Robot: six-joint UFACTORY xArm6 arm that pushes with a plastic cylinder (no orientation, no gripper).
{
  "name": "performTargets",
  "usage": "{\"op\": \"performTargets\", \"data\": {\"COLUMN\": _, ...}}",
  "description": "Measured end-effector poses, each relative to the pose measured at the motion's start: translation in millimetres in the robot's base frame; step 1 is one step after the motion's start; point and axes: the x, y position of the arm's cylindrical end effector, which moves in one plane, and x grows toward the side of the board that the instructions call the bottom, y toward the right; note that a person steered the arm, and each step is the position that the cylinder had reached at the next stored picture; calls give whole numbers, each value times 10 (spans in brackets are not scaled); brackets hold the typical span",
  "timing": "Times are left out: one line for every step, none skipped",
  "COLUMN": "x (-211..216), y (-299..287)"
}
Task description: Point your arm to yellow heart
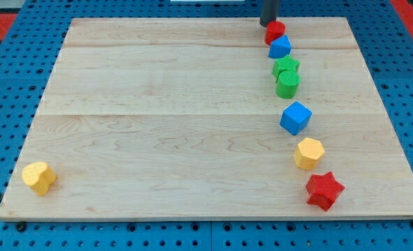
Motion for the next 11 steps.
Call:
{"op": "performTargets", "data": {"x": 0, "y": 82}}
{"op": "performTargets", "data": {"x": -1, "y": 212}}
{"op": "performTargets", "data": {"x": -156, "y": -7}}
{"op": "performTargets", "data": {"x": -147, "y": -792}}
{"op": "performTargets", "data": {"x": 99, "y": -1270}}
{"op": "performTargets", "data": {"x": 1061, "y": -1237}}
{"op": "performTargets", "data": {"x": 2259, "y": -1222}}
{"op": "performTargets", "data": {"x": 3237, "y": -1328}}
{"op": "performTargets", "data": {"x": 4100, "y": -1557}}
{"op": "performTargets", "data": {"x": 4113, "y": -1835}}
{"op": "performTargets", "data": {"x": 4111, "y": -2923}}
